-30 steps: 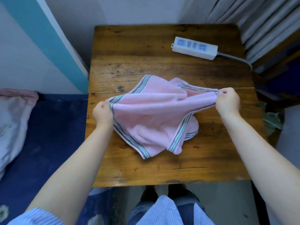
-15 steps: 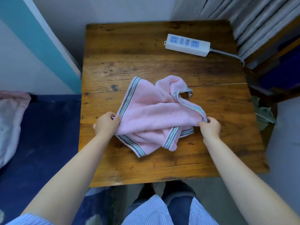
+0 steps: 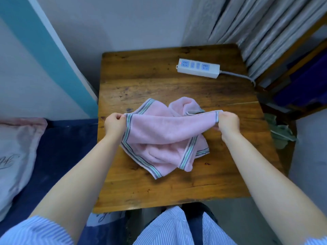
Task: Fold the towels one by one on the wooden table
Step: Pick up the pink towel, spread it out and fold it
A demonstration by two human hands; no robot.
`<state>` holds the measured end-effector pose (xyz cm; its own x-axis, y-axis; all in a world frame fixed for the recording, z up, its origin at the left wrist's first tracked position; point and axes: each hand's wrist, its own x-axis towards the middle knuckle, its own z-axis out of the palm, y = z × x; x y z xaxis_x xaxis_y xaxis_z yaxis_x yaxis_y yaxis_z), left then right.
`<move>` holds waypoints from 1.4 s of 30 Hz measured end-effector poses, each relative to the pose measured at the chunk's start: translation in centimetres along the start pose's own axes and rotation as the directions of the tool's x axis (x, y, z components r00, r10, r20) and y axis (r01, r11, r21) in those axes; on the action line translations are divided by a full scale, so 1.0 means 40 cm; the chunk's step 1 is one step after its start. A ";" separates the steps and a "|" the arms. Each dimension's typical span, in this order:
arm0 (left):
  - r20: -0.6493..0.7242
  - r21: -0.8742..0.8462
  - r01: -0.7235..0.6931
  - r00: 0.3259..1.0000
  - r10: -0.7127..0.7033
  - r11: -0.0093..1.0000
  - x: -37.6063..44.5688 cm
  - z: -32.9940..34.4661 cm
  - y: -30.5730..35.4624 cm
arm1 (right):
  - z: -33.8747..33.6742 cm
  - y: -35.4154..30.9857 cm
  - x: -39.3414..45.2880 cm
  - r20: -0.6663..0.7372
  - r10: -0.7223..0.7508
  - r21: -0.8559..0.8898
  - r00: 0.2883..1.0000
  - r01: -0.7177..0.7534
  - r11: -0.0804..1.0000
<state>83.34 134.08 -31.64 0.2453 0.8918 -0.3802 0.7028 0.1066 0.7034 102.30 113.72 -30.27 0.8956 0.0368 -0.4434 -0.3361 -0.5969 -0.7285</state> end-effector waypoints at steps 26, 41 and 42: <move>0.126 -0.469 -0.070 0.981 0.145 0.881 -0.053 -0.328 0.308 | -0.197 -0.519 -0.088 0.224 -0.142 -0.268 0.964 0.201 0.942; -0.049 0.173 -0.077 0.995 0.086 0.982 -0.019 -0.276 0.333 | -0.120 -0.451 -0.109 0.200 -0.223 -0.876 0.954 0.276 0.395; -0.095 0.149 -0.130 0.985 0.145 0.980 -0.020 -0.279 0.364 | -0.117 -0.480 -0.102 0.182 -0.306 -0.860 0.935 0.302 0.411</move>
<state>85.90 139.82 -14.39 0.2800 0.9355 -0.2156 0.7564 -0.0767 0.6496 106.47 121.27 -12.03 0.8868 0.3625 -0.2866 0.3829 -0.9236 0.0165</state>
